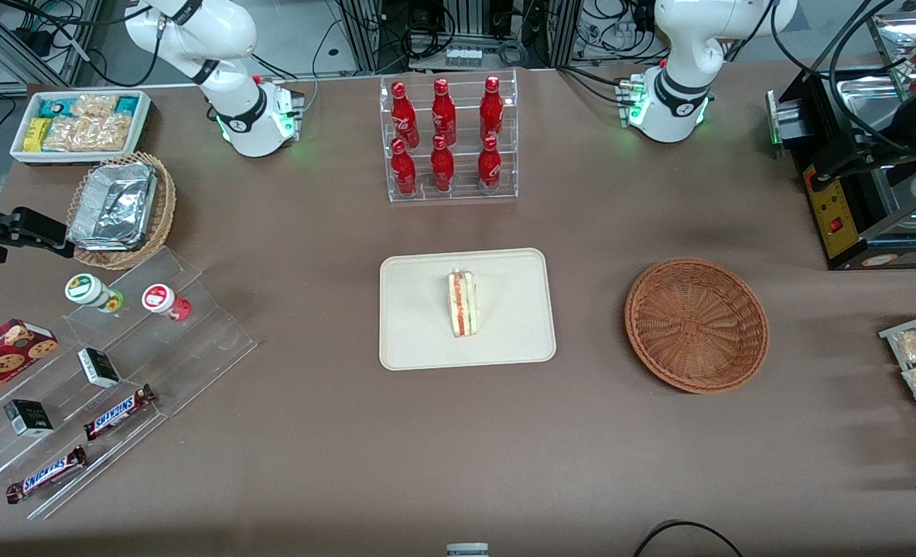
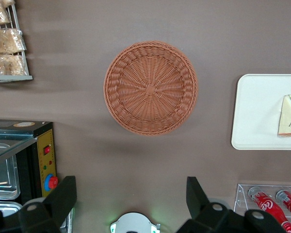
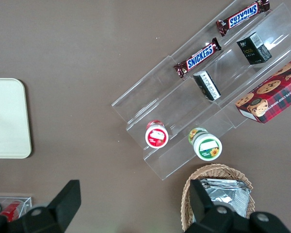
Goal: Place sandwich from basket to tray
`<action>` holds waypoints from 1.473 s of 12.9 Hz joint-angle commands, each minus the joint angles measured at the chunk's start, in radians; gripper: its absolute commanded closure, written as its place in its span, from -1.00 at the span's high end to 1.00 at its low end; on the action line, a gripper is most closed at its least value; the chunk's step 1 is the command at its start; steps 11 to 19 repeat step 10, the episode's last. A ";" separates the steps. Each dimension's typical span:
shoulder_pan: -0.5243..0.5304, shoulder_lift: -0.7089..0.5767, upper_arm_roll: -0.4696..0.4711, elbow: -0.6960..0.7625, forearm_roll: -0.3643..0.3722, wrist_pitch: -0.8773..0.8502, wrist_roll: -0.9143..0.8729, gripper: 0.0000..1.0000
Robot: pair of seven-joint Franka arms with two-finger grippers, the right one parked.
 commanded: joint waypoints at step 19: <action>-0.016 0.033 0.051 -0.011 -0.009 0.013 0.143 1.00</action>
